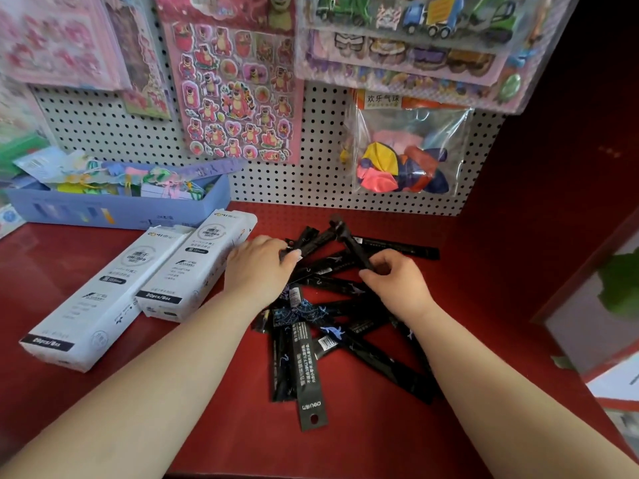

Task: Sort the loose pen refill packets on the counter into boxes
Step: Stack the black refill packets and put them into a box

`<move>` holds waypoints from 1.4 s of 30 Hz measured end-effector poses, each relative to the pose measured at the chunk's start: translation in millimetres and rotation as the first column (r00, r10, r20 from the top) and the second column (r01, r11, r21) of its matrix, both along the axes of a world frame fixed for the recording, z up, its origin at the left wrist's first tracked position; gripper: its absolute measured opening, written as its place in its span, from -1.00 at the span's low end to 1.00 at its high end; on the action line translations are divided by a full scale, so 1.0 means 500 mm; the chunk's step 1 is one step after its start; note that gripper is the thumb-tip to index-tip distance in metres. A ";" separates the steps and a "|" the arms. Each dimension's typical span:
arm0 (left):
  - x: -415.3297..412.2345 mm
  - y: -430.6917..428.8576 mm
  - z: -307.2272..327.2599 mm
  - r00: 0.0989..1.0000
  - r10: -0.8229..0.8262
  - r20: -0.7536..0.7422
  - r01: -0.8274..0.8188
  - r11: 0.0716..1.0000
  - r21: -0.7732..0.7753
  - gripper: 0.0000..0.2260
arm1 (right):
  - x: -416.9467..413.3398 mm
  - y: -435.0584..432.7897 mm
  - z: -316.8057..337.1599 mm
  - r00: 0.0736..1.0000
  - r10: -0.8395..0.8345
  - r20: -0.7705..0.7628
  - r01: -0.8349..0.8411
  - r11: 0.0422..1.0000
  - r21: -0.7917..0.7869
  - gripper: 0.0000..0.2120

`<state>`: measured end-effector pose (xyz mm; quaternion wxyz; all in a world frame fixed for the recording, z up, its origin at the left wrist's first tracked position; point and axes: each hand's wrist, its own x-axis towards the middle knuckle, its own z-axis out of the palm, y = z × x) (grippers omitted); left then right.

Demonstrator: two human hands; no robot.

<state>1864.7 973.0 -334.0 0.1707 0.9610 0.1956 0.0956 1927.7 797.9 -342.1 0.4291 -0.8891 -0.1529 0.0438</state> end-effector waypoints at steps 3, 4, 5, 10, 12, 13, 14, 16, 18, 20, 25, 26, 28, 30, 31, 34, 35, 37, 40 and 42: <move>0.057 -0.002 0.005 0.987 -0.005 -0.163 0.012 0.999 0.041 -0.57 | 0.038 -0.027 0.016 0.997 -0.046 0.058 0.054 0.986 -0.158 -0.90; 0.071 -0.002 0.003 0.981 -0.004 -0.195 0.007 1.000 0.015 -0.57 | 0.053 -0.039 0.022 0.996 -0.065 0.069 0.078 0.972 -0.223 -0.87; 0.083 0.000 0.001 0.977 -0.008 -0.213 -0.001 0.999 -0.039 -0.57 | 0.069 -0.051 0.027 0.994 -0.076 0.082 0.097 0.954 -0.283 -0.86; 0.099 0.024 -0.011 0.976 -0.031 -0.217 -0.032 0.958 -0.284 -0.68 | 0.124 -0.085 0.038 0.979 0.012 0.203 0.099 0.845 -0.526 -0.81; 0.095 0.034 -0.014 0.987 0.005 -0.161 -0.057 0.945 -0.323 -0.72 | 0.136 -0.082 0.036 0.971 0.038 0.235 0.090 0.854 -0.512 -0.83; 0.091 0.037 -0.014 0.991 0.023 -0.132 -0.066 0.940 -0.335 -0.73 | 0.141 -0.078 0.034 0.970 0.059 0.236 0.074 0.852 -0.518 -0.83; 0.086 0.038 -0.013 0.994 0.031 -0.104 -0.065 0.937 -0.344 -0.76 | 0.146 -0.074 0.031 0.971 0.081 0.225 0.056 0.836 -0.545 -0.83; 0.073 0.041 -0.009 0.998 0.030 -0.050 -0.046 0.931 -0.363 -0.81 | 0.151 -0.065 0.025 0.977 0.105 0.188 0.033 0.788 -0.614 -0.83; 0.056 0.041 -0.002 1.000 0.024 0.004 -0.021 0.930 -0.368 -0.83 | 0.154 -0.061 0.019 0.980 0.099 0.171 0.032 0.772 -0.634 -0.81; 0.037 0.044 0.002 0.998 0.014 0.069 0.018 0.895 -0.446 -0.84 | 0.157 -0.060 0.015 0.978 0.098 0.186 0.039 0.784 -0.619 -0.78; -0.030 0.038 0.015 0.990 0.016 0.138 0.095 0.650 -0.754 -0.80 | 0.160 -0.064 0.020 0.968 0.181 0.172 0.000 0.688 -0.726 -0.58; -0.044 0.036 0.016 0.991 0.013 0.133 0.096 0.627 -0.773 -0.80 | 0.157 -0.064 0.023 0.961 0.211 0.176 0.001 0.636 -0.772 -0.58; -0.070 0.034 0.017 0.994 -0.007 0.112 0.095 0.588 -0.803 -0.81 | 0.151 -0.064 0.026 0.940 0.268 0.212 0.025 0.566 -0.824 -0.60; -0.092 0.033 0.017 0.996 -0.034 0.078 0.084 0.550 -0.831 -0.81 | 0.147 -0.070 0.024 0.913 0.305 0.270 0.068 0.539 -0.839 -0.62; -0.100 0.033 0.016 0.997 -0.044 0.059 0.073 0.533 -0.843 -0.81 | 0.144 -0.073 0.022 0.905 0.303 0.298 0.087 0.555 -0.828 -0.63; -0.117 0.036 0.014 0.999 -0.046 0.016 0.038 0.528 -0.849 -0.78 | 0.131 -0.081 0.017 0.878 0.255 0.404 0.115 0.709 -0.696 -0.70; -0.119 0.038 0.015 0.999 -0.038 0.018 0.036 0.527 -0.849 -0.82 | 0.124 -0.083 0.016 0.835 0.255 0.487 0.117 0.783 -0.611 -0.74; -0.122 0.045 0.012 1.000 -0.002 0.024 0.021 0.558 -0.829 -0.84 | 0.102 -0.085 0.020 0.748 0.303 0.591 0.037 0.869 -0.493 -0.78; -0.130 0.030 0.011 1.000 0.025 0.009 -0.010 0.661 -0.750 -0.90 | 0.045 -0.078 0.014 0.649 0.491 0.581 -0.126 0.823 -0.555 -0.74; -0.135 0.006 0.009 0.999 0.038 0.019 -0.013 0.689 -0.725 -0.84 | 0.008 -0.073 0.008 0.630 0.553 0.545 -0.177 0.786 -0.592 -0.73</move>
